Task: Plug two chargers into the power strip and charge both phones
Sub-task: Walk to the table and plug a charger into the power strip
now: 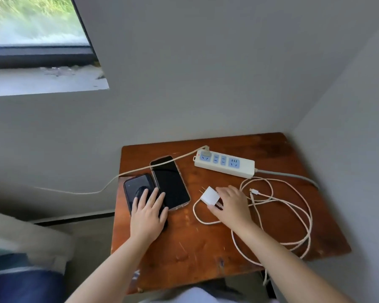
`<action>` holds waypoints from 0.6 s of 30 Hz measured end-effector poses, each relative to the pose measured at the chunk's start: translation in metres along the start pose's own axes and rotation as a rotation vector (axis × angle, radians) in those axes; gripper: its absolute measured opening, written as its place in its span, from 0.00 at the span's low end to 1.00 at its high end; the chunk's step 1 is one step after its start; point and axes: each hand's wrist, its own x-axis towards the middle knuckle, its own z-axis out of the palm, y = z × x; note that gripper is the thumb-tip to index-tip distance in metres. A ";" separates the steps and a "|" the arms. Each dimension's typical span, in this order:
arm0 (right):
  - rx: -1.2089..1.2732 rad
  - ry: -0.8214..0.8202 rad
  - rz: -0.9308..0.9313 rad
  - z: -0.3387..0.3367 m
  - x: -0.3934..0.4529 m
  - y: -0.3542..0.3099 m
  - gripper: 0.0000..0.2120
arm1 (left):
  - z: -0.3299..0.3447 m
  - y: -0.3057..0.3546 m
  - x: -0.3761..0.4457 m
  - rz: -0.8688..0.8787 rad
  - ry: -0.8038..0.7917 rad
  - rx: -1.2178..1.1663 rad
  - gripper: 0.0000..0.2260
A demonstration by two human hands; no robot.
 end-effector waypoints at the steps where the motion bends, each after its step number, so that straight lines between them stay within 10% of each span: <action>1: -0.013 -0.016 -0.004 0.002 0.004 -0.003 0.29 | 0.000 0.000 0.000 0.001 0.004 -0.004 0.21; 12: -0.032 -0.019 -0.044 0.002 0.027 -0.010 0.28 | 0.001 0.001 0.000 0.005 0.041 -0.019 0.20; 18: 0.408 0.059 -0.001 -0.044 0.042 -0.007 0.22 | -0.003 0.004 0.007 0.029 0.039 -0.022 0.21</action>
